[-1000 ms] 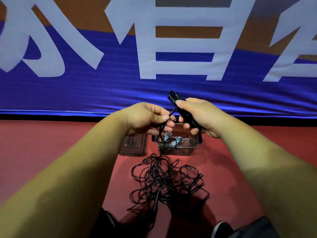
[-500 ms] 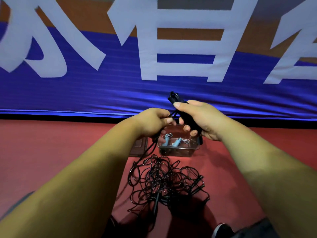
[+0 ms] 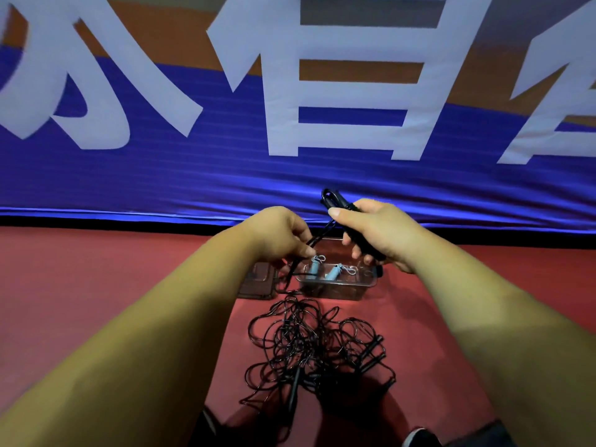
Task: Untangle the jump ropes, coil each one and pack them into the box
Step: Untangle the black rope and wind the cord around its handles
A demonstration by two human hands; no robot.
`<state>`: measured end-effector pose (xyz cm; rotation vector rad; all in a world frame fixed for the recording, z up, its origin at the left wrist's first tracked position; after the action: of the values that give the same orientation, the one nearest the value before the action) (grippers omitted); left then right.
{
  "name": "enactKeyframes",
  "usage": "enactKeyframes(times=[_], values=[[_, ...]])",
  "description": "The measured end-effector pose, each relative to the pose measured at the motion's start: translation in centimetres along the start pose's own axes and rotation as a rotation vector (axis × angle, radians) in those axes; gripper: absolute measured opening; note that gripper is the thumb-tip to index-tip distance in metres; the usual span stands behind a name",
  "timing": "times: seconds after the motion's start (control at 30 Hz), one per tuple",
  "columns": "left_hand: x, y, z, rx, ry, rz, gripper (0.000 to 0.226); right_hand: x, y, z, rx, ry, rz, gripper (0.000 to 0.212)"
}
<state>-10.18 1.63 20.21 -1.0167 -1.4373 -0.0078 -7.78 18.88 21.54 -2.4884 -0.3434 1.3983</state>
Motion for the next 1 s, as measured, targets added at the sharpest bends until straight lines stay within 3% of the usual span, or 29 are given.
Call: enactKeyframes(times=[0.13, 0.2, 0.4, 0.53, 0.63, 0.73, 0.8, 0.9, 1.0], values=[[0.1, -0.6, 0.6, 0.069, 0.026, 0.365, 0.025, 0.2, 1.6, -0.2, -0.115, 0.034, 0.038, 0.033], [0.0, -0.2, 0.8, 0.048, 0.027, 0.438, 0.026, 0.0, 2.1, -0.5, -0.147, 0.037, 0.059, 0.029], [-1.1, 1.1, 0.3, -0.041, -0.014, 0.108, 0.024, 0.0, 2.8, -0.8, -0.218, 0.064, 0.147, 0.027], [-0.2, -0.9, 0.6, 0.051, 0.046, 0.252, 0.018, 0.1, 4.3, -2.5, -0.393, 0.139, 0.112, 0.034], [1.8, -2.5, 0.6, 0.136, 0.196, 0.383, 0.03, 2.0, 6.5, -3.9, -0.614, 0.247, -0.01, 0.045], [3.4, -2.2, 0.3, 0.076, 0.33, 0.252, 0.038, 4.0, 7.4, -4.3, -0.728, 0.354, -0.129, 0.041], [4.3, -1.7, 0.0, 0.031, 0.37, 0.154, 0.031, 5.0, 7.4, -4.4, -0.722, 0.413, -0.227, 0.042], [5.6, -1.1, 0.1, 0.012, 0.437, 0.225, 0.028, 5.8, 7.1, -3.7, -0.632, 0.392, -0.44, 0.061], [6.5, -0.9, 0.3, 0.064, 0.479, 0.339, 0.029, 5.3, 6.5, -2.8, -0.501, 0.358, -0.485, 0.044]])
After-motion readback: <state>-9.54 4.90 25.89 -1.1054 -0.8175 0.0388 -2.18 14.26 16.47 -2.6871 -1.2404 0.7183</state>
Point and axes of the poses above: each hand's wrist, its own z-axis towards the middle knuckle, its own y-axis out of the palm, x = y × z, the point moved 10 cm from there along z, towards the middle knuckle, and after that the axes turned 14 degrees about y, right-handed, at the moved point
